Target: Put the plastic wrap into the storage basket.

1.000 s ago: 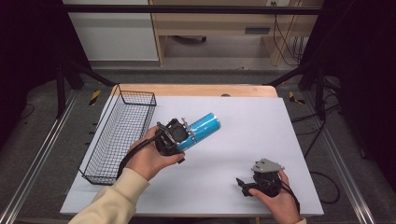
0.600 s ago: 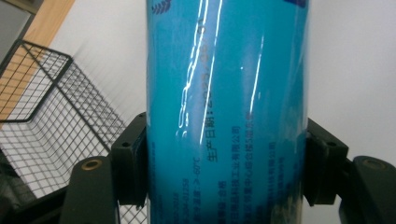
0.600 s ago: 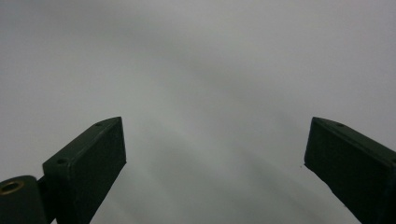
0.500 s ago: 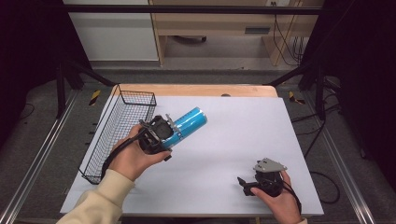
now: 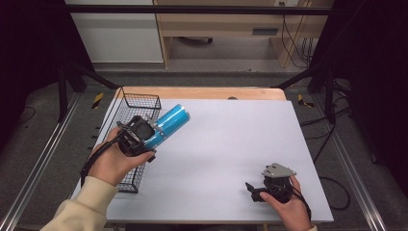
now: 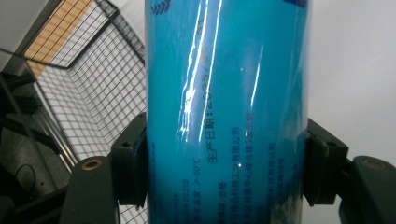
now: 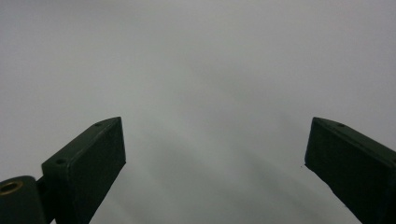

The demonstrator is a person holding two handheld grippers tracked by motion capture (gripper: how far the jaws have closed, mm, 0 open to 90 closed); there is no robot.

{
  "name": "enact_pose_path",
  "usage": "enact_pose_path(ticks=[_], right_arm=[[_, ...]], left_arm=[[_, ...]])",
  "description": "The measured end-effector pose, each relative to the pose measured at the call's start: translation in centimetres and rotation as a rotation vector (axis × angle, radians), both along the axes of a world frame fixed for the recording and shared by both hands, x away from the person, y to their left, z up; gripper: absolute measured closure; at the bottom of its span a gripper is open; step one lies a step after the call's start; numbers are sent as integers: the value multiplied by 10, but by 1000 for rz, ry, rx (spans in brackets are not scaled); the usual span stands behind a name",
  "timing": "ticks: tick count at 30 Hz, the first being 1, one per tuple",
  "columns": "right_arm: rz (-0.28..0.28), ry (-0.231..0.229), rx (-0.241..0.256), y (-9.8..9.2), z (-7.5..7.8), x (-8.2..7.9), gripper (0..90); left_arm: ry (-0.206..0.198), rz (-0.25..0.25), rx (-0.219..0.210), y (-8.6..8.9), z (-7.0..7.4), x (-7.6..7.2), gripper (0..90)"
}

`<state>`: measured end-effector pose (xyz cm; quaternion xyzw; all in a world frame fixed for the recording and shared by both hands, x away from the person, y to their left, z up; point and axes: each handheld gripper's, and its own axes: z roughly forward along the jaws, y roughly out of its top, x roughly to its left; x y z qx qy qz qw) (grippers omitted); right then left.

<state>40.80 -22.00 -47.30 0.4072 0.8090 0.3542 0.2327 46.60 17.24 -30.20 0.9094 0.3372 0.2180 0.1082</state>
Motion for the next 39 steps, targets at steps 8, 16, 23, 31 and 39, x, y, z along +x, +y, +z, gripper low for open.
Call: enact_pose_path(ticks=[8,16,23,31,39], right_arm=[[-1,3,-3,0,0,0,56],[-1,4,-4,0,0,0,57],[0,6,-5,0,-1,0,56],[0,5,-2,0,-1,0,57],[0,6,-4,0,-1,0,56]], left_arm=[[-10,50,5,21,2,0,319],[-5,89,14,38,-3,1,318],[-3,109,13,45,-4,1,319],[3,126,24,51,-7,2,318],[10,150,18,56,-11,3,319]])
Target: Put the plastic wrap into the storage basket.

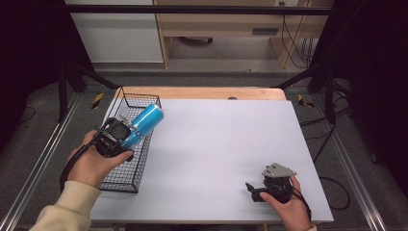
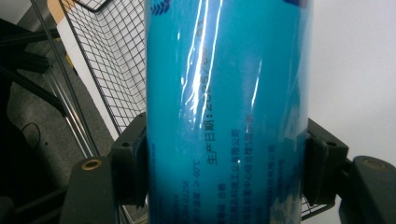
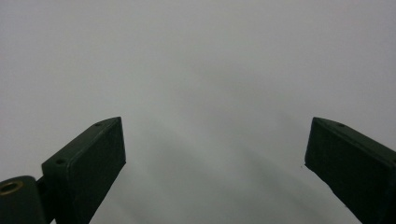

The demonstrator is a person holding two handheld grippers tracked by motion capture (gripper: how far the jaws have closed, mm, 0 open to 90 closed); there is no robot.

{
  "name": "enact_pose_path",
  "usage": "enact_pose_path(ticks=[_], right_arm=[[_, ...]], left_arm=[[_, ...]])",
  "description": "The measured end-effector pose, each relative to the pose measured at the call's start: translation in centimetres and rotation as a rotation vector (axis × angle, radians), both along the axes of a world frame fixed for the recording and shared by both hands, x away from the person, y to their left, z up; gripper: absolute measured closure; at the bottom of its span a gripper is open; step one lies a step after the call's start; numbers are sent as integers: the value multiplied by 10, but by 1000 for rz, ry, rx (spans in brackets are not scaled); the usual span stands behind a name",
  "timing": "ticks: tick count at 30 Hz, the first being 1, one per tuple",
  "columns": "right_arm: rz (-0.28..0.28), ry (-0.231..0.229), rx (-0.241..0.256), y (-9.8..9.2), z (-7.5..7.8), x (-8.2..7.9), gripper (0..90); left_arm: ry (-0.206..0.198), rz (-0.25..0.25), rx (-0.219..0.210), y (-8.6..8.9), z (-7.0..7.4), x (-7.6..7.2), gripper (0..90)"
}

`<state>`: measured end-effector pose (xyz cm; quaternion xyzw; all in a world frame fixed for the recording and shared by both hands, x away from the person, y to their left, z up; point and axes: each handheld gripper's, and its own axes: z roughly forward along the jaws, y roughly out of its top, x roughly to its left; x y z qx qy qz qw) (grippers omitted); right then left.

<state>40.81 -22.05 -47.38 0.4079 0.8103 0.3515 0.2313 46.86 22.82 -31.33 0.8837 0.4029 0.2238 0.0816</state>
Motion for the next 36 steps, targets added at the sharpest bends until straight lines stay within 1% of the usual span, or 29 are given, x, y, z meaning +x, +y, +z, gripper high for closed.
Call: enact_pose_path(ticks=[1,4,6,18,19,20,23,25,29,30,32,33,34,35,36], right_arm=[[0,0,0,0,0,0,56],[-1,3,-1,0,0,0,56],[-2,2,2,0,0,0,56],[1,1,-2,0,-1,0,56],[-4,17,10,1,0,0,56],[1,2,0,1,-1,0,56],[-2,5,1,1,-1,0,56],[2,4,-1,1,-1,0,56],[5,3,0,1,-1,0,56],[0,19,12,2,0,-1,56],[0,19,12,1,0,-1,56],[6,3,1,1,-1,0,56],[3,7,1,1,-1,0,56],[8,10,2,1,-1,0,56],[5,23,12,2,0,-1,56]], left_arm=[[6,-1,7,1,0,0,319],[7,6,12,3,-2,1,318],[12,15,7,4,-3,1,319],[18,45,17,14,-11,0,318],[19,46,18,15,-11,0,318],[15,51,19,15,-12,0,318],[17,60,22,17,-13,1,319],[23,68,25,19,-14,1,318],[24,82,20,21,-17,4,318],[23,83,19,22,-17,5,318],[23,91,18,23,-19,7,319],[23,96,18,23,-20,7,319],[15,92,17,24,-21,9,319],[17,94,19,24,-22,10,318],[26,105,22,24,-24,11,318]])
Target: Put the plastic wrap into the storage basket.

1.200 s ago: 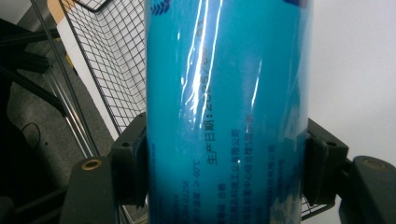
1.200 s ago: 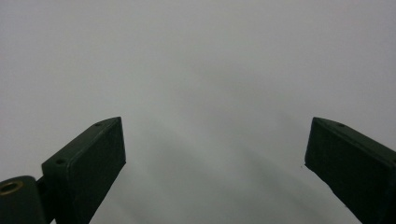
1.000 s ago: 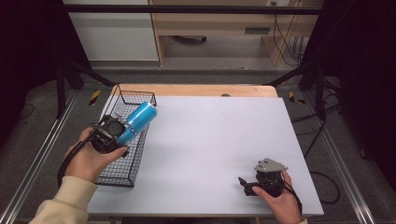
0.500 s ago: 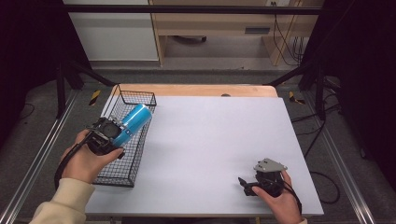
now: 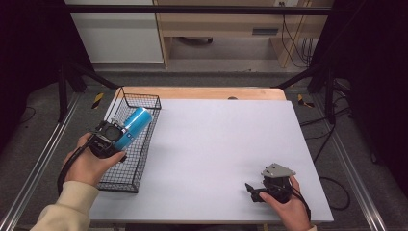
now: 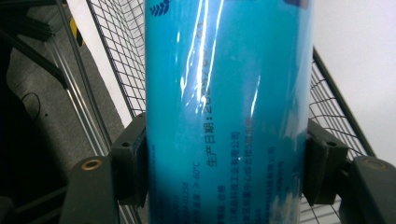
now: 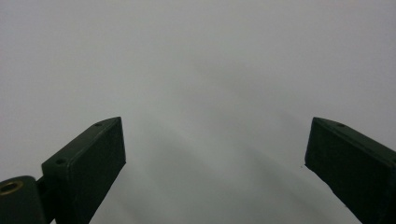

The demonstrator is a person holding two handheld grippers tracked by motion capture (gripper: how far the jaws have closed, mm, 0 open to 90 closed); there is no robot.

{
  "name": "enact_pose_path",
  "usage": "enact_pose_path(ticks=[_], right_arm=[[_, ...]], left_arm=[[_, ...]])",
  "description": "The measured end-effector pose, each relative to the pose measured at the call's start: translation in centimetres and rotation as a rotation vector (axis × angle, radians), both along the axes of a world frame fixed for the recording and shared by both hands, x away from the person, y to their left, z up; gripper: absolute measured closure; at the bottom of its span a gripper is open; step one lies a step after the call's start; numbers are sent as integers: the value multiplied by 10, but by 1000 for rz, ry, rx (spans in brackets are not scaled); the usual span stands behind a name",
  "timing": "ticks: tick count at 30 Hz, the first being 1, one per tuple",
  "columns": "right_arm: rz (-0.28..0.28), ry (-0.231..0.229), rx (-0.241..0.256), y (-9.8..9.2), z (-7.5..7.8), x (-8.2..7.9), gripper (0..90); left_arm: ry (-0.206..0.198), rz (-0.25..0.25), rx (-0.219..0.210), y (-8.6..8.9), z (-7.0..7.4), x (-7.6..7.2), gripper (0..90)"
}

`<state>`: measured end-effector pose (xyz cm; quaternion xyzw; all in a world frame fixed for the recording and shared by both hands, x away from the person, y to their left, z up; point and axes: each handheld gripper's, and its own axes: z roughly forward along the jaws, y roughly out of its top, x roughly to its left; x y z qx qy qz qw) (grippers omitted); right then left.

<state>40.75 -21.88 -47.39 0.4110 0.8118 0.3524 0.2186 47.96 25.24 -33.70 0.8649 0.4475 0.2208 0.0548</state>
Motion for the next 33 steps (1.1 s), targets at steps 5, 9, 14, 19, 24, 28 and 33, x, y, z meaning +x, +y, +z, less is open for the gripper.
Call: enact_pose_path(ticks=[5,9,14,19,24,28,33], right_arm=[[8,-17,-12,0,0,1,56],[10,-18,-11,0,0,0,56],[12,-15,-9,0,0,1,56],[10,-15,-7,0,0,0,56],[14,-12,-6,0,0,1,57],[13,-13,-5,0,0,1,57],[15,-14,-5,0,0,1,56]], left_arm=[[15,21,5,0,-8,8,318],[27,38,7,-1,-14,13,318],[37,52,11,-2,-18,16,318],[53,66,3,-1,-23,19,318],[61,81,4,1,-25,21,318],[67,90,5,1,-27,23,318],[77,94,9,0,-29,26,318]])
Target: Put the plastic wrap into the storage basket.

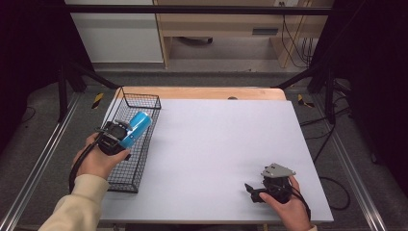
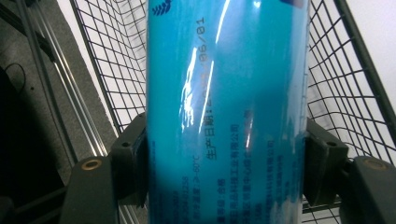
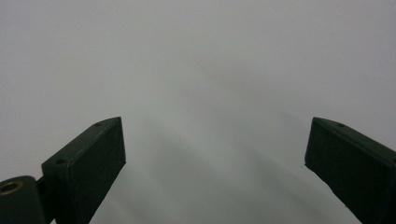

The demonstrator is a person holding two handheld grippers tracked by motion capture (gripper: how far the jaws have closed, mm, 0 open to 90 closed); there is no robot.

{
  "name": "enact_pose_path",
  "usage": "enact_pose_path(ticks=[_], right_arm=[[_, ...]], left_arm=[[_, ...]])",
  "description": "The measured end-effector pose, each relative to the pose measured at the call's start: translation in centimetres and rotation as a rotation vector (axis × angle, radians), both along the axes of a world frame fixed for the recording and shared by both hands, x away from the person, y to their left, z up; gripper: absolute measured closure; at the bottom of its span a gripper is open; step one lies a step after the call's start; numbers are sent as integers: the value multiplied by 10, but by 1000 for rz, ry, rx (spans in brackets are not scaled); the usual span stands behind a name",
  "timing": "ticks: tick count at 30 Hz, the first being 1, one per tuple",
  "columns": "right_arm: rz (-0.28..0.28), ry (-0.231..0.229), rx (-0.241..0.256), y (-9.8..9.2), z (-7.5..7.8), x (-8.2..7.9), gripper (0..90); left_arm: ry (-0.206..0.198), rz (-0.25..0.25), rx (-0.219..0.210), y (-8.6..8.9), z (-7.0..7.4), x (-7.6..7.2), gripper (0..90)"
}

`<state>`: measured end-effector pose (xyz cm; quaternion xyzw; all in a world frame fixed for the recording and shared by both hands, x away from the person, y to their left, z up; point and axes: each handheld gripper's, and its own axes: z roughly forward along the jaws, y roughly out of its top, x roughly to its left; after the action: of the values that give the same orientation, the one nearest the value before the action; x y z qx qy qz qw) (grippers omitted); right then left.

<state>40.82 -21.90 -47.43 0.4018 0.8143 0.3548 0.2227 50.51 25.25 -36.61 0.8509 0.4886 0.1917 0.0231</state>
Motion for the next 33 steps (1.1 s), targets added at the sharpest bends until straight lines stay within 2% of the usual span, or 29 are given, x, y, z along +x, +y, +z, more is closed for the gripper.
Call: enact_pose_path(ticks=[8,13,20,24,27,29,33], right_arm=[[-1,3,2,0,0,0,56],[3,2,0,0,0,0,56],[5,4,-1,0,0,0,57],[2,8,4,0,0,0,57],[4,5,6,0,0,0,57],[7,2,4,0,0,0,57],[9,1,5,0,0,0,57]], left_arm=[[23,32,-6,2,-2,6,317],[59,43,-4,6,-7,12,317],[105,26,44,1,-23,17,317],[110,31,42,1,-25,20,318],[122,32,53,0,-26,21,318],[138,37,44,0,-27,22,317],[137,28,59,-1,-28,24,317]])
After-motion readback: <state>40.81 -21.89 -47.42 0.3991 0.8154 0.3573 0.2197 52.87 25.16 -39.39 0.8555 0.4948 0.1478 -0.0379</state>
